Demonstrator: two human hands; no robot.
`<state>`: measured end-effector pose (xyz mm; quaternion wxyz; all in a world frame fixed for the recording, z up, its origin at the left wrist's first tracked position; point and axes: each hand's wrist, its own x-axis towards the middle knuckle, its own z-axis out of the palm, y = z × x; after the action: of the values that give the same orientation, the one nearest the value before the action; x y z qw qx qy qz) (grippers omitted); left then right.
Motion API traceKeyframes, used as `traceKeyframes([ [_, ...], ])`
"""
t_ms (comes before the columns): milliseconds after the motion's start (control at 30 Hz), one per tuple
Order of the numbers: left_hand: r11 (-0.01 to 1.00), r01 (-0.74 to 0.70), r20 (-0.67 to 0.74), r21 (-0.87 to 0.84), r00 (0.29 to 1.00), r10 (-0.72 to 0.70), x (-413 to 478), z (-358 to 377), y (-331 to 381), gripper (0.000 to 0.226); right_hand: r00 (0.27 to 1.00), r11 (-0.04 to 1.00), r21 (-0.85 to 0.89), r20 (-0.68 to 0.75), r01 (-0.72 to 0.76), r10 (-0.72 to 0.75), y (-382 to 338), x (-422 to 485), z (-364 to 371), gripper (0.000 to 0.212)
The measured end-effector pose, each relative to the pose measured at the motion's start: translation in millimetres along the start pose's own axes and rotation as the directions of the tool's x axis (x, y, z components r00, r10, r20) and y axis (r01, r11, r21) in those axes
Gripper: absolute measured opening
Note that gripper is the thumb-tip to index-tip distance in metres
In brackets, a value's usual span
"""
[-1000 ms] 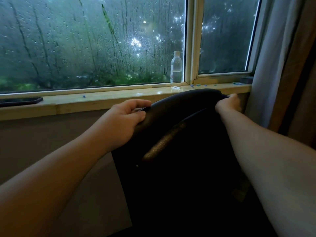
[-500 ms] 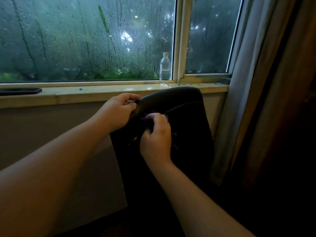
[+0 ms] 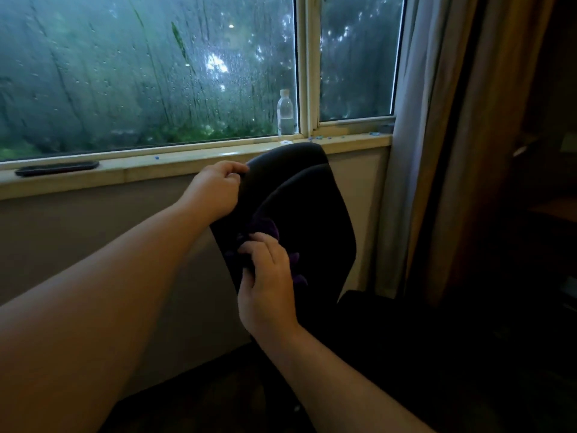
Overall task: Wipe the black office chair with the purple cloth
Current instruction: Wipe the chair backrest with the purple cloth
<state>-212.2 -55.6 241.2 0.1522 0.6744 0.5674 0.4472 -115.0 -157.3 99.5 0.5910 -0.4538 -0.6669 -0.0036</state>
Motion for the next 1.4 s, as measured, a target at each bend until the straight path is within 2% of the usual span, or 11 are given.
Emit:
traceKeyframes([
  [167,1.000,-0.015,0.002,-0.012,1.000,0.015,-27,-5,11,0.028,0.996,0.989,-0.124,-0.019,0.080,-0.083,13,-70,-12,0.041],
  [333,1.000,-0.027,-0.003,-0.007,1.000,0.027,-52,-8,30,0.031,0.996,0.992,-0.106,-0.059,-0.075,0.069,11,-106,-30,0.053],
  [500,1.000,-0.013,0.015,0.003,1.000,0.013,-72,-10,44,0.035,0.926,0.956,0.144,-0.250,-0.255,0.284,-37,-75,-40,0.045],
  [700,1.000,0.001,0.024,-0.023,1.000,0.000,-93,-10,47,0.038,0.916,0.918,0.334,-0.259,-0.213,0.307,-93,-12,-49,0.041],
  [767,0.999,-0.036,0.033,-0.039,0.999,0.038,-100,-9,48,0.037,0.924,0.941,0.282,-0.273,-0.189,0.268,-87,-22,-54,0.040],
  [900,0.991,-0.133,0.001,0.021,0.991,0.133,-110,-8,55,0.044,0.958,0.991,-0.009,-0.256,-0.133,0.126,-42,-88,-60,0.044],
  [1033,0.984,-0.174,0.007,0.040,0.985,0.174,-112,-10,59,0.051,0.974,0.960,-0.170,-0.082,-0.221,0.209,14,-159,-72,0.058],
  [1100,0.986,-0.161,0.008,0.053,0.987,0.161,-114,-11,60,0.051,0.915,0.898,-0.197,0.012,-0.393,0.403,41,-187,-84,0.065],
  [1233,0.963,-0.223,-0.059,0.150,0.970,0.234,-132,-10,61,0.041,0.592,0.618,-0.142,0.187,-0.773,0.784,78,-239,-113,0.057],
  [1300,0.908,-0.322,-0.118,0.267,0.925,0.362,-149,-8,58,0.040,0.482,0.496,-0.104,0.137,-0.862,0.866,88,-255,-127,0.052],
  [1400,0.796,-0.432,-0.078,0.423,0.859,0.507,-175,-6,45,0.031,0.359,0.358,0.037,0.036,-0.933,0.932,99,-258,-147,0.054],
])
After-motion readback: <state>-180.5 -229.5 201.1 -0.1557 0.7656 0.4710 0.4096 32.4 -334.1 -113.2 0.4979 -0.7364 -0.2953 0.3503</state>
